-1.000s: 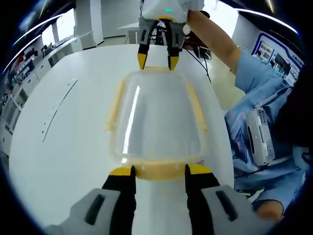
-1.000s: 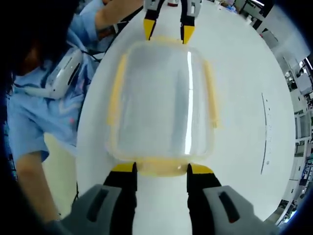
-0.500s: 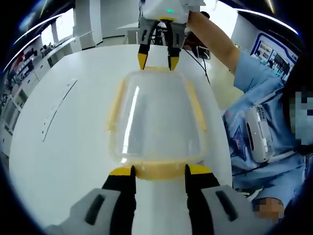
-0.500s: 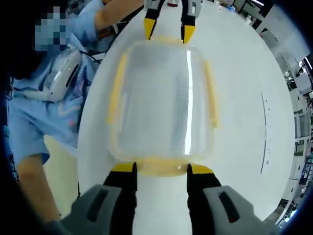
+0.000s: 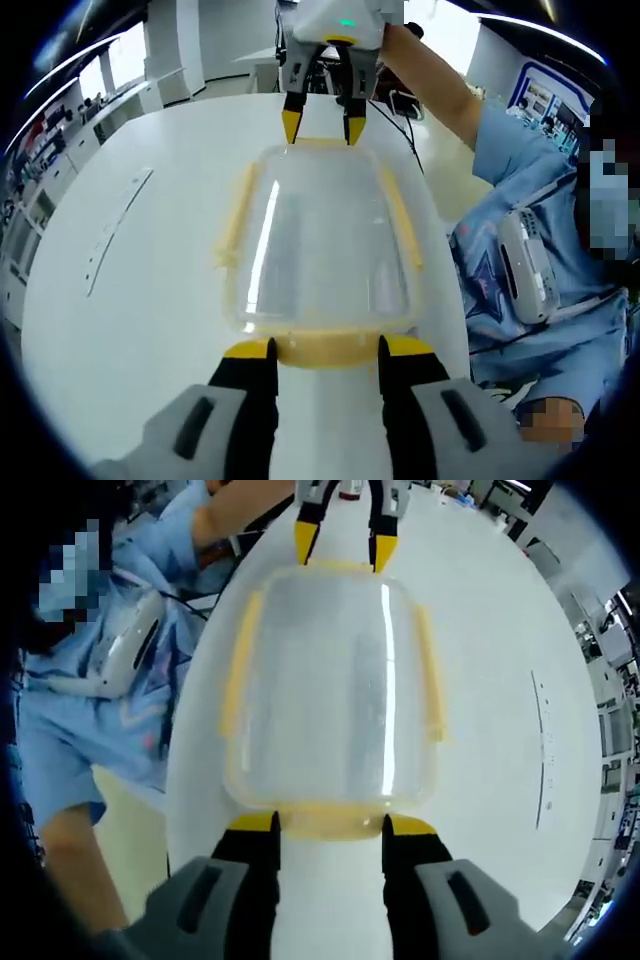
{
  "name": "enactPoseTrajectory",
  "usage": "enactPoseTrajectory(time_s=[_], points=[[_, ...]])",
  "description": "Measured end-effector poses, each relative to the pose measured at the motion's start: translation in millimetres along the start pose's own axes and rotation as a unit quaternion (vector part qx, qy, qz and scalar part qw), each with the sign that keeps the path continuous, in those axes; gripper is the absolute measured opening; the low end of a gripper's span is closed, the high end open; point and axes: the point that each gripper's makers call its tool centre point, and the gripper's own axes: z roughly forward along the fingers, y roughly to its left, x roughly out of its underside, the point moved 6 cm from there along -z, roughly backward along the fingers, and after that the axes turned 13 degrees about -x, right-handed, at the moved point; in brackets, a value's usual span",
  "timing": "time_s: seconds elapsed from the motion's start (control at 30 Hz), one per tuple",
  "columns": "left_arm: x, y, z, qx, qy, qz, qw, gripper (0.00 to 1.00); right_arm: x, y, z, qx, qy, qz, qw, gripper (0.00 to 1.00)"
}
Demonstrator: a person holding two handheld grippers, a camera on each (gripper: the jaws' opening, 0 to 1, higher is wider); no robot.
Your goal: Snap each plastic latch of the storage box into its locked position after aligning the lid with the box until every specified latch is closed and the lid sits flush.
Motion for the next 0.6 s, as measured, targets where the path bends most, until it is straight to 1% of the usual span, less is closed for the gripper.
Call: enactPoseTrajectory(time_s=[0.2,0.27,0.37,0.6], points=[[-0.8,-3.7,1.0,-0.001,0.002,0.007,1.0,0.39,1.3,4.5,1.2,0.004,0.003,0.003,1.0,0.38],[1.4,-6.5,3.9,-0.004,0.007,0.012,0.9999,0.39,1.1,5.3,1.1,0.006,-0.002,0.006,1.0,0.38],[2.4,-7.6,6.4,-0.007,0.006,0.016,0.9998,0.39,2.2,5.8,3.3,0.009,-0.001,0.007,0.9999,0.38],[2.6,-4.5,9.1,-0.01,0.009,0.018,0.9998,0.39,4.0,4.5,8.2,0.015,-0.001,0.009,0.9998,0.38]])
